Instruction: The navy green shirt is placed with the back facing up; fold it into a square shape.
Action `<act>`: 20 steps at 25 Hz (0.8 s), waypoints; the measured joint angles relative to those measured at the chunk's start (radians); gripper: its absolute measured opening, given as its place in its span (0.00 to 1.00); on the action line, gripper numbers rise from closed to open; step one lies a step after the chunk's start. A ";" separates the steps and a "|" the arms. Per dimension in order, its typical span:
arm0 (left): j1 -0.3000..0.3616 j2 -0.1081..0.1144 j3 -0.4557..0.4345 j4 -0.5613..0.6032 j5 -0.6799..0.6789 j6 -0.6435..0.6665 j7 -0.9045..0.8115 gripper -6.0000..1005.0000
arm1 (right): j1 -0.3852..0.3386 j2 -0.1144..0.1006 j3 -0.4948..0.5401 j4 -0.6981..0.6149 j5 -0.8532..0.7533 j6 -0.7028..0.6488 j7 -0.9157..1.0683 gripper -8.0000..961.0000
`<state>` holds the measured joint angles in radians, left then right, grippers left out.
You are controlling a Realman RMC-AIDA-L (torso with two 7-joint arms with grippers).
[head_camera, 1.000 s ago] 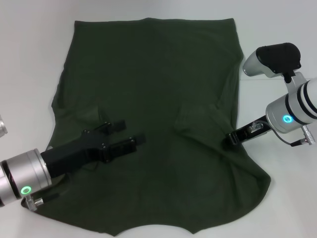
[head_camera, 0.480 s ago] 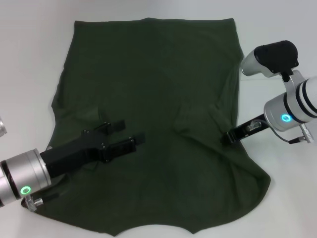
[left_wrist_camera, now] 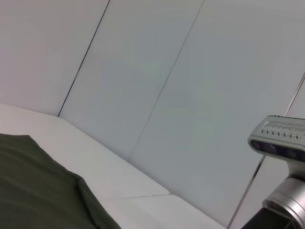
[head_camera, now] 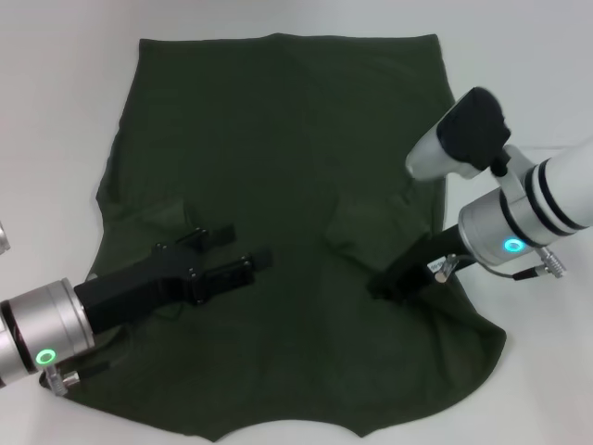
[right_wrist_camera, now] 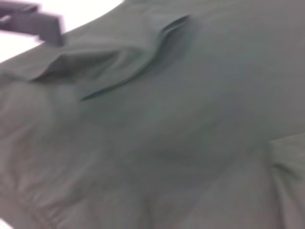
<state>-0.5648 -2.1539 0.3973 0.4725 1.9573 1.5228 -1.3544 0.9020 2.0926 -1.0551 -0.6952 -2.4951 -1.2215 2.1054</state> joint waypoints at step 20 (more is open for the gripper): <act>-0.005 0.001 0.000 0.000 0.000 0.000 0.001 0.90 | 0.010 -0.099 0.008 0.105 -0.027 0.093 0.370 0.51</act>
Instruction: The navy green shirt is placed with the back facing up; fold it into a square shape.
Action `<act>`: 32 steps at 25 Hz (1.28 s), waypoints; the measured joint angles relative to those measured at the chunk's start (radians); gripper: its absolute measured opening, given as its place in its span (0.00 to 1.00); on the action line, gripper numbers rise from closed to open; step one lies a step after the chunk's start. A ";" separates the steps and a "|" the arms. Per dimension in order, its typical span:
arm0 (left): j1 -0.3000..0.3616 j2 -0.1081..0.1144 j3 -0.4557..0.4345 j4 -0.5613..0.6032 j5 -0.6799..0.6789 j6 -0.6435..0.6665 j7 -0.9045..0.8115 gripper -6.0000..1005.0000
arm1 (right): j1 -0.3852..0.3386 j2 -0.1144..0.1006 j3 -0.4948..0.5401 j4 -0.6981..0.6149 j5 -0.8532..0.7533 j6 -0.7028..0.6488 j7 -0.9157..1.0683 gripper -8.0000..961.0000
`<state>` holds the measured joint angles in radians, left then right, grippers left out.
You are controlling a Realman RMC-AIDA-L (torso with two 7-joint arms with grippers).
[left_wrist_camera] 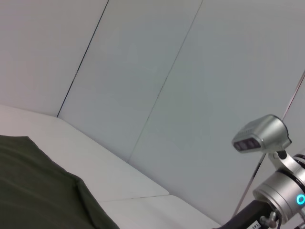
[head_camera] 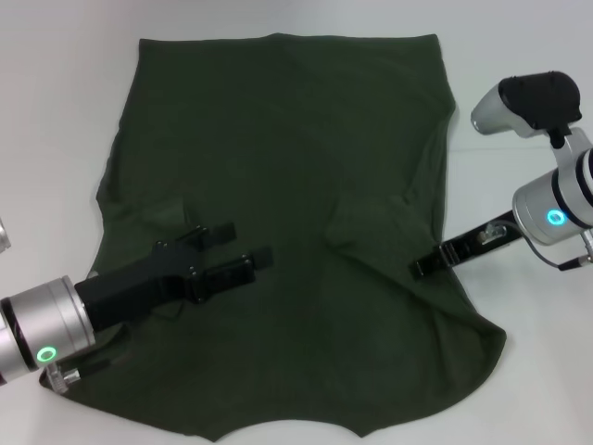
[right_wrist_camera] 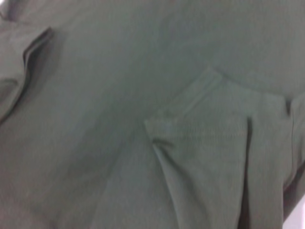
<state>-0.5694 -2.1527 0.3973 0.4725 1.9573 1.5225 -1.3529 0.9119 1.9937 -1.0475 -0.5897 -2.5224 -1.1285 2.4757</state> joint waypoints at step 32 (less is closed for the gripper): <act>-0.001 0.001 0.000 -0.001 0.000 0.001 0.006 0.90 | 0.018 0.033 -0.016 0.045 -0.006 0.041 -0.064 0.19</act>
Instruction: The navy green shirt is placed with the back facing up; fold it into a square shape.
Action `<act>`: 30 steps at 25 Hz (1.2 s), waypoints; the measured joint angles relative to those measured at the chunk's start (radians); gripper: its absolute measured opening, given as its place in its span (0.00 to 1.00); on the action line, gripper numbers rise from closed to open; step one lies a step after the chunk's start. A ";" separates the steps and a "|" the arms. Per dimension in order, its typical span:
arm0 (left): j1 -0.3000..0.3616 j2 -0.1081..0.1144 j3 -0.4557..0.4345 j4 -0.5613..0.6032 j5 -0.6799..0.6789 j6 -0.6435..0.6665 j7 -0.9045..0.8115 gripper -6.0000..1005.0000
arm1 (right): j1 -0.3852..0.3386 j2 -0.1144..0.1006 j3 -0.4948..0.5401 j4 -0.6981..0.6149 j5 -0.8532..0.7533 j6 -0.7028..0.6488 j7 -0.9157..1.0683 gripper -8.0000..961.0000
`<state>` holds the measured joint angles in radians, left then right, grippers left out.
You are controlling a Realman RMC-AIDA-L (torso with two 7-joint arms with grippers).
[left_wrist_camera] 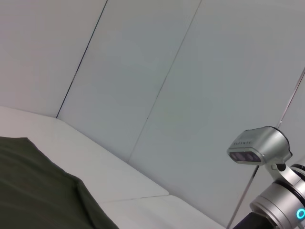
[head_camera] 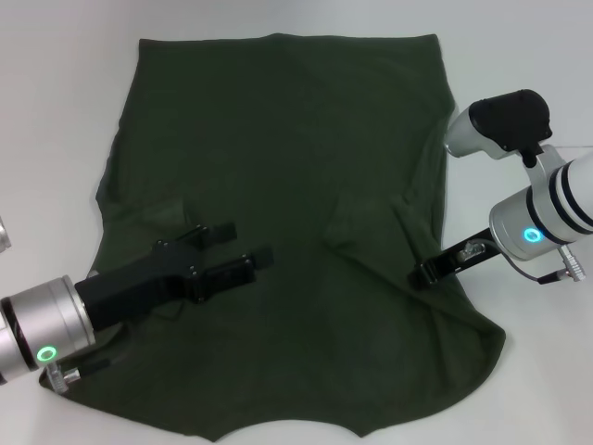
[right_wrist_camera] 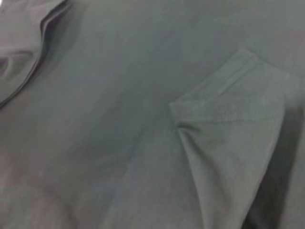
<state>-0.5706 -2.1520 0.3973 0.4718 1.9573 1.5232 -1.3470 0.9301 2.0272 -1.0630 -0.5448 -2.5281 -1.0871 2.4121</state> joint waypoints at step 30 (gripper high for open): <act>0.004 0.008 -0.019 0.001 -0.016 -0.020 -0.048 0.91 | -0.051 0.030 0.180 -0.194 0.061 -0.141 -0.238 0.50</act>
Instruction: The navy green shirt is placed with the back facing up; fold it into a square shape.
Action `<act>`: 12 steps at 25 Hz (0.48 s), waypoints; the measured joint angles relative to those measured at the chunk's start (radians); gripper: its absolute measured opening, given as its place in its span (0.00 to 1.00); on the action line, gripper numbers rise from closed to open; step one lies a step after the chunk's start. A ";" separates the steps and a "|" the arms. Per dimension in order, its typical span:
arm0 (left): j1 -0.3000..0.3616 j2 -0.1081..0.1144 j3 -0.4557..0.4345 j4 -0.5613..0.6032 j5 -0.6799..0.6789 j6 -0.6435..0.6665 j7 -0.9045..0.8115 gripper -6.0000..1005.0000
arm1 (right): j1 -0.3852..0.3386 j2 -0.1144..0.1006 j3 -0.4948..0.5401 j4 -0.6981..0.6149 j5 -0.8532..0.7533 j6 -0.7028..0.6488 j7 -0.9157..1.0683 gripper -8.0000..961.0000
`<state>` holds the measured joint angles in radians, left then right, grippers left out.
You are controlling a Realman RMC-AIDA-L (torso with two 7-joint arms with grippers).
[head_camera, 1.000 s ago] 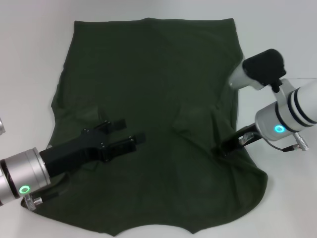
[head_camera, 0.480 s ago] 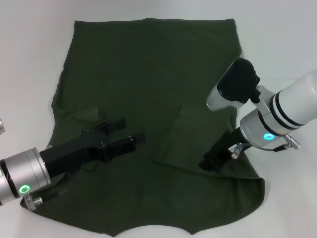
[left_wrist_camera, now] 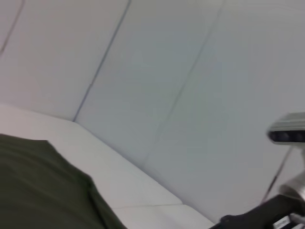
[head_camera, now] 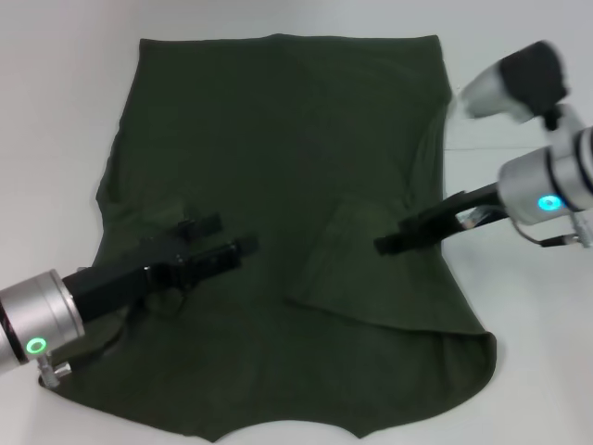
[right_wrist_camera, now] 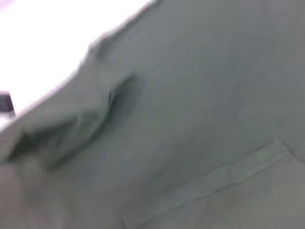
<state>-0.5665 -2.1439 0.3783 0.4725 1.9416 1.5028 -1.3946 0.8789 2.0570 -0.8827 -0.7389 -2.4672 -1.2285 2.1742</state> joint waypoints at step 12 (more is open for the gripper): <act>0.002 0.027 -0.009 0.062 0.034 -0.013 -0.163 0.91 | -0.218 -0.047 0.111 0.024 0.351 -0.192 -0.211 0.90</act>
<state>-0.5649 -2.1170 0.3691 0.5345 1.9752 1.4893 -1.5571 0.6608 2.0105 -0.7721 -0.7148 -2.1167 -1.4210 1.9634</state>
